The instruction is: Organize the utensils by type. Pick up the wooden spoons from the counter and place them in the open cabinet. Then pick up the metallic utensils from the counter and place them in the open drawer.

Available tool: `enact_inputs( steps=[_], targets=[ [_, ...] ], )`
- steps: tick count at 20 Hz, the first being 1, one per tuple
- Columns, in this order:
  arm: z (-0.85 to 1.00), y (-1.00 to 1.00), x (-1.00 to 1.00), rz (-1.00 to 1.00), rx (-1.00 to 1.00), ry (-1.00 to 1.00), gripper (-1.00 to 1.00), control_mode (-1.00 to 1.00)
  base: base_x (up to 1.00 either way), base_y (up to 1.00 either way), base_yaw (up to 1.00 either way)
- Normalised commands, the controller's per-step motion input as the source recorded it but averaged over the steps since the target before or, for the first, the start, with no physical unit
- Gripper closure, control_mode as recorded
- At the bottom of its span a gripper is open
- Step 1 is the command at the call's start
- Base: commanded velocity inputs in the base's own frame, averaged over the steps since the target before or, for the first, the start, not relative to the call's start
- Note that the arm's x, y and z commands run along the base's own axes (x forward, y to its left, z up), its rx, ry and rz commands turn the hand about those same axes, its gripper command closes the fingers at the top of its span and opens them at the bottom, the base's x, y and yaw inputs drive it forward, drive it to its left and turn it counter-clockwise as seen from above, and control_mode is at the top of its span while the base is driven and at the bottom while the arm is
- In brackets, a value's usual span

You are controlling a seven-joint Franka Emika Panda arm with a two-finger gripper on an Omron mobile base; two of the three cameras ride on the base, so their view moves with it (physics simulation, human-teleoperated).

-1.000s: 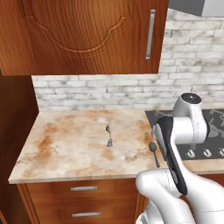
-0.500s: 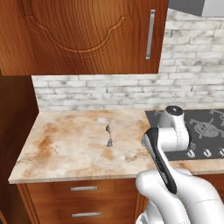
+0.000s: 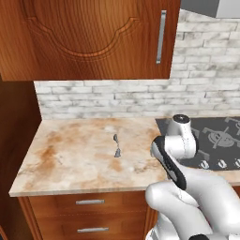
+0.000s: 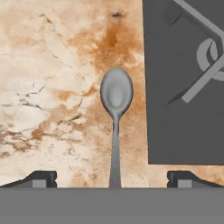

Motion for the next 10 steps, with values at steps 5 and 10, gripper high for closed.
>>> enact_inputs(
  steps=[5, 10],
  targets=[
    [-0.59, -0.05, 0.05, 0.00, 0.00, 0.03, -1.00, -1.00, 0.00, 0.00, 0.00],
    [-0.54, 0.00, 0.09, 0.00, 0.00, 0.00, -1.00, -1.00, 0.00, 0.00, 0.00]
  ],
)
